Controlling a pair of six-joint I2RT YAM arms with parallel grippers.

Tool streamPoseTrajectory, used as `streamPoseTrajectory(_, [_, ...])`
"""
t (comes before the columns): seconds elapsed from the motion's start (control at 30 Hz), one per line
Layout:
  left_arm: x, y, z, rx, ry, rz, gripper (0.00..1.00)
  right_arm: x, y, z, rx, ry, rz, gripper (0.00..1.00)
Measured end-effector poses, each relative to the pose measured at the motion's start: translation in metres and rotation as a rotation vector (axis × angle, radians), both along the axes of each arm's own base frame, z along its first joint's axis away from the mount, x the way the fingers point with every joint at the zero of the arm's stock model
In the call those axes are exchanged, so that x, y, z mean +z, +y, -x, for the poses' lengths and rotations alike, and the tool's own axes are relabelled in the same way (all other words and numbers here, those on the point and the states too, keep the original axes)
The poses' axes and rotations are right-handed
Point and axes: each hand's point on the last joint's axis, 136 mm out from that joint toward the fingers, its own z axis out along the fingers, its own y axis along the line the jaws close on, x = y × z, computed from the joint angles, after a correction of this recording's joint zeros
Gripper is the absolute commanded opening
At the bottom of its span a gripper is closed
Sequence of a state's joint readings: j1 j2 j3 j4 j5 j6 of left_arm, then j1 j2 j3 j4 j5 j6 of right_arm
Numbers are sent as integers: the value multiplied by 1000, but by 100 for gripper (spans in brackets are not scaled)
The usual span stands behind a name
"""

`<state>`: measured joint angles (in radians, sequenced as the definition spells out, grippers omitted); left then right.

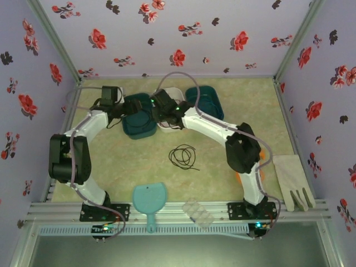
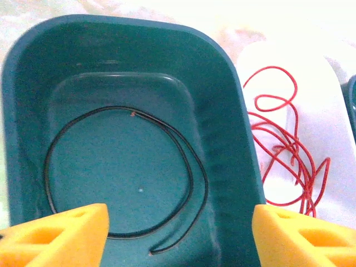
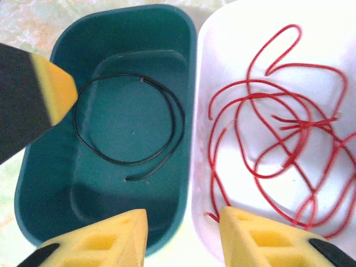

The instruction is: Untangle the cables

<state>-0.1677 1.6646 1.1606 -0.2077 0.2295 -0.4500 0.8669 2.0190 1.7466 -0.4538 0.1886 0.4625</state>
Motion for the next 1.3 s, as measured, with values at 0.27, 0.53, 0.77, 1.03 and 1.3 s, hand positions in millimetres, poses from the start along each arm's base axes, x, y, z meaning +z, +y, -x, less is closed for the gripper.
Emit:
streamPoseTrajectory(0.27, [33,-44,31,-100,-69,-98,100,12,-67,31,-99,-52,41,49])
streamPoseTrajectory(0.53, [60,-76,90,-160,-178,-160,100,-12,-136,70,-225,-26,101,51])
streamPoseTrajectory(0.77, [28,-80,141,-160,-153,-213,100,-47,-180,100,-336,48,146,52])
streamPoseTrajectory(1.03, [1,-79,162,-126,-121,-201,100,-86,-195,121,-382,168,180,45])
streamPoseTrajectory(1.3, [0,-81,158,-86,-123,-173,100,-129,-188,130,-362,319,206,38])
